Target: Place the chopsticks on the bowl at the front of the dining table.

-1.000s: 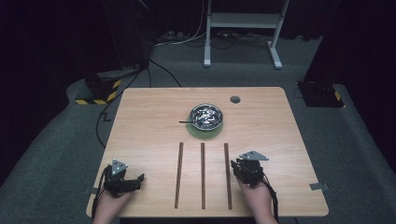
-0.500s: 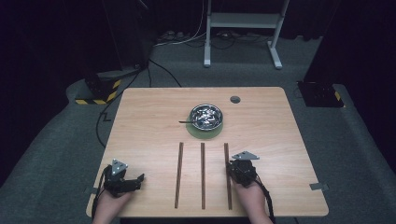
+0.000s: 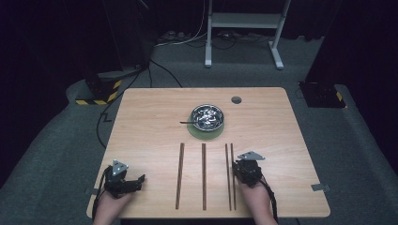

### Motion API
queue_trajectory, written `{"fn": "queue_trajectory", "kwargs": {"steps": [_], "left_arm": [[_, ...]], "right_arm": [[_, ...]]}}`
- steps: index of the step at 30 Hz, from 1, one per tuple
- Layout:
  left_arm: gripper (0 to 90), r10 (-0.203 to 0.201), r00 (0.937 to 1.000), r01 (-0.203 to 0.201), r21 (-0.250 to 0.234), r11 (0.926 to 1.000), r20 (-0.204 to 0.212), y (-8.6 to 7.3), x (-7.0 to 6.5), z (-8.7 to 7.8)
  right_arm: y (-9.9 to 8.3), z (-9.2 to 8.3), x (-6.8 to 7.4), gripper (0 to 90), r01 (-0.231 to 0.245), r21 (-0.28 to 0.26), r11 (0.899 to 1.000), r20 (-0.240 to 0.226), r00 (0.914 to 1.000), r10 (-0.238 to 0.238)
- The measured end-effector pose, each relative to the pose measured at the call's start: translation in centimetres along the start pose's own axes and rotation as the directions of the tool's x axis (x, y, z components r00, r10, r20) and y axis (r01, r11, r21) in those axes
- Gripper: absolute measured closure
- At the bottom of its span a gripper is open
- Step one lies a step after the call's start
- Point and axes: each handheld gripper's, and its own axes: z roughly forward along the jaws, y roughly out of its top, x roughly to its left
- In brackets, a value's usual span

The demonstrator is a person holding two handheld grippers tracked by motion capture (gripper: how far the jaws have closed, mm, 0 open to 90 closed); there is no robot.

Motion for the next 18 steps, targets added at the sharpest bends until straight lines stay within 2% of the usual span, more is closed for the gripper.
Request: {"fn": "queue_trajectory", "kwargs": {"steps": [4,8,11,18], "left_arm": [[8.0,0.001,1.0000,-0.001,0.001,1.0000,0.003,0.0,0.0,0.0],[8.0,0.001,1.0000,-0.001,0.001,1.0000,0.003,0.0,0.0,0.0],[8.0,0.002,1.0000,-0.002,0.001,1.0000,0.003,0.0,0.0,0.0],[8.0,0.001,1.0000,-0.001,0.001,1.0000,0.003,0.0,0.0,0.0]], "right_arm": [[0.1,-0.4,-0.4,77.6,-0.013,-0.021,1.000,0.000,0.9999,0.013],[0.2,-0.4,0.3,76.2,0.001,-0.031,1.000,-0.015,0.9999,-0.001],[0.2,-0.1,0.7,75.6,-0.002,-0.007,1.000,-0.026,0.9996,0.002],[0.1,0.3,1.2,75.1,0.013,-0.008,1.000,-0.031,0.9994,-0.013]]}}
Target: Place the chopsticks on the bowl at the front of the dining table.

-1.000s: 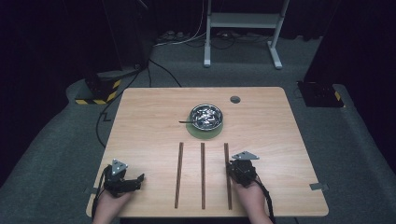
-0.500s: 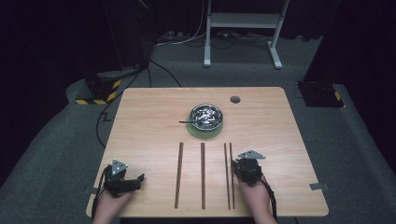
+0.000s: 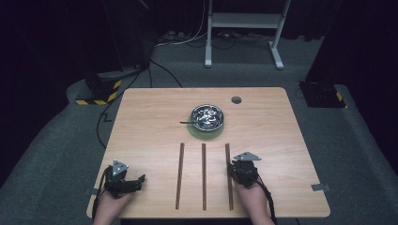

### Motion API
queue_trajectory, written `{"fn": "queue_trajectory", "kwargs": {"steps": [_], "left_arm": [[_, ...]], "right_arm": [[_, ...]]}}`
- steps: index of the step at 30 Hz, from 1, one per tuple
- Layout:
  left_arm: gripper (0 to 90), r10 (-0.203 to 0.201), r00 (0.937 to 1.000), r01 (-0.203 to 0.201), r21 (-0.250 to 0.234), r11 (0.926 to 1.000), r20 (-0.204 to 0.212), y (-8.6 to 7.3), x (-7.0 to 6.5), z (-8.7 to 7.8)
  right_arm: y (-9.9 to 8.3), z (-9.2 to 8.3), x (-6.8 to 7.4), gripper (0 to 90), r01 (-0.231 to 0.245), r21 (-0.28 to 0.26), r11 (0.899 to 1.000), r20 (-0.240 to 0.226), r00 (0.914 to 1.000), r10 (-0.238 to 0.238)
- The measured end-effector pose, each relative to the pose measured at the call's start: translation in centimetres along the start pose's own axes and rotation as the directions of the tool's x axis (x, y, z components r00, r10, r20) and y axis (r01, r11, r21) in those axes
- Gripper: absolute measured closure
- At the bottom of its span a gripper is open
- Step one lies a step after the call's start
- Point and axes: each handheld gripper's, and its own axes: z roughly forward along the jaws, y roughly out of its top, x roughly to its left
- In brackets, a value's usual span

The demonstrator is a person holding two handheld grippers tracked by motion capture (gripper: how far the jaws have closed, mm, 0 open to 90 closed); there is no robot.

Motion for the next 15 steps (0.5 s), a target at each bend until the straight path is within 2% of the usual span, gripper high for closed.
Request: {"fn": "queue_trajectory", "kwargs": {"steps": [15], "left_arm": [[8.0,0.004,1.0000,-0.004,0.000,1.0000,0.001,0.01,0.03,0.00]], "right_arm": [[-0.19,0.09,0.19,75.5,0.012,0.009,1.000,0.003,0.9999,-0.012]]}}
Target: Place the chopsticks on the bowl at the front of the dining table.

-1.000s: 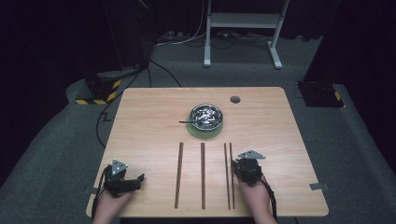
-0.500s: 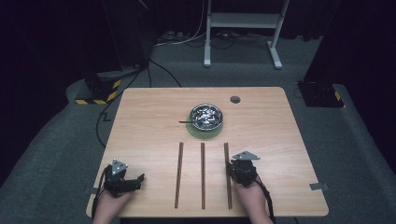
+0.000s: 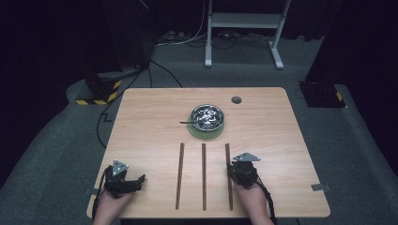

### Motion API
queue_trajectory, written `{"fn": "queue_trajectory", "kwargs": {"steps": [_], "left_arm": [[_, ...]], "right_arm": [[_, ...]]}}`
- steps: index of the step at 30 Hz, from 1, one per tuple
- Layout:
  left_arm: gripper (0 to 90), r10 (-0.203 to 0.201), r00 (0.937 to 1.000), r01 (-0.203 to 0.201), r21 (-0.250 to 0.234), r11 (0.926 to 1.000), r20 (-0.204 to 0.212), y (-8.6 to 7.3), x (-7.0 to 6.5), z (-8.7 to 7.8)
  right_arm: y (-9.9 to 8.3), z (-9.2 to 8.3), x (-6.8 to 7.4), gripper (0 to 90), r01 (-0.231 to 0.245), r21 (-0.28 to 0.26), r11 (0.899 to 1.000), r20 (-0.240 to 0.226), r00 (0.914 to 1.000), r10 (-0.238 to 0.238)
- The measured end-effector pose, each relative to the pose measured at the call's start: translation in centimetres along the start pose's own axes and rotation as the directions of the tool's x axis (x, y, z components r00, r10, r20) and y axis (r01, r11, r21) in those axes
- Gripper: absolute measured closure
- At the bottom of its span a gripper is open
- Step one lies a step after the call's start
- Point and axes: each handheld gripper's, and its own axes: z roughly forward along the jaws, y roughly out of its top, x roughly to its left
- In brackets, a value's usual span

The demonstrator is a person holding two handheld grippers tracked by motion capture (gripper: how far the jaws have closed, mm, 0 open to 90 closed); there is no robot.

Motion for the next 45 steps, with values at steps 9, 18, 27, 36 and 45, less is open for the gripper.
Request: {"fn": "queue_trajectory", "kwargs": {"steps": [9,18,27,36,45], "left_arm": [[8.1,-0.004,1.0000,0.004,-0.001,1.0000,0.000,0.0,0.0,0.0],[8.0,-0.004,1.0000,0.004,0.000,1.0000,0.000,0.0,0.0,0.0],[8.0,-0.004,1.0000,0.004,0.000,1.0000,0.000,0.0,0.0,0.0],[8.1,-0.003,1.0000,0.003,0.000,1.0000,0.001,0.0,0.0,0.0],[8.1,-0.003,1.0000,0.003,-0.001,1.0000,0.001,0.0,0.0,0.0]], "right_arm": [[-0.3,-0.4,-1.0,82.5,-0.007,0.024,1.000,0.019,0.9998,0.007],[-0.6,-0.8,-4.1,83.3,-0.061,0.037,0.997,0.070,0.9958,0.058],[-0.5,-1.8,-5.9,73.6,-0.078,0.026,0.997,0.062,0.9951,0.076],[-0.7,-2.4,-5.0,65.0,-0.049,0.073,0.996,0.069,0.9966,0.044],[-0.5,-1.9,-5.3,65.7,-0.066,0.100,0.993,0.066,0.9961,0.060]]}}
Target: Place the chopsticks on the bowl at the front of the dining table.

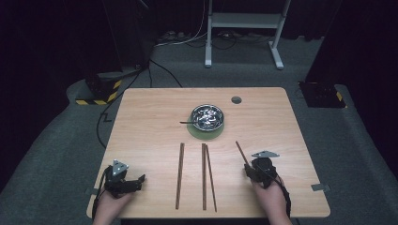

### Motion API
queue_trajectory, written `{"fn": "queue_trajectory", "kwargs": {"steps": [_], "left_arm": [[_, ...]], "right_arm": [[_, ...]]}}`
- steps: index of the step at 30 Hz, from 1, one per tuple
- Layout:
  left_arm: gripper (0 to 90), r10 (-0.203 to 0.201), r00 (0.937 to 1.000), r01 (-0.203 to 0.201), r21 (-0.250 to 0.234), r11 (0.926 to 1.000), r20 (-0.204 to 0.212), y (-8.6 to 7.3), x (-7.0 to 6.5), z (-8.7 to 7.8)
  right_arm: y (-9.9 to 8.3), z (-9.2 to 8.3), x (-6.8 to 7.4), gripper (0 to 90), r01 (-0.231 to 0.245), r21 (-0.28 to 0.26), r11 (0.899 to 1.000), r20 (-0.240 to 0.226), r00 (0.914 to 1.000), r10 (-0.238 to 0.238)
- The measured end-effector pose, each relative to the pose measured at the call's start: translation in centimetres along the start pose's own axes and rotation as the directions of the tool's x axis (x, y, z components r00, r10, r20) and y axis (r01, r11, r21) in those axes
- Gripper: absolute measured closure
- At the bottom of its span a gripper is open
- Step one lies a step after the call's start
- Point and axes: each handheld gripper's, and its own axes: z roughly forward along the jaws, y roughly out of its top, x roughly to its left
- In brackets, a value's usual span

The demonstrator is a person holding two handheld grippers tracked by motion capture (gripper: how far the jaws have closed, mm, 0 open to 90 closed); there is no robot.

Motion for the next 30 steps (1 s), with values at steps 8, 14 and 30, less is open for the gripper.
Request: {"fn": "queue_trajectory", "kwargs": {"steps": [8,14,30], "left_arm": [[8.1,0.000,1.0000,0.000,0.000,1.0000,0.000,0.0,0.0,0.0],[8.1,0.000,1.0000,0.000,0.000,1.0000,0.000,0.0,0.0,0.0],[8.1,0.000,1.0000,0.000,0.000,1.0000,0.000,0.0,0.0,0.0]], "right_arm": [[0.4,0.4,0.0,72.3,0.025,0.017,1.000,0.010,0.9996,-0.025],[0.4,0.4,0.2,81.9,0.060,0.027,0.998,0.029,0.9977,-0.061],[1.2,-1.1,0.1,84.5,0.046,-0.043,0.998,0.023,0.9987,-0.045]]}}
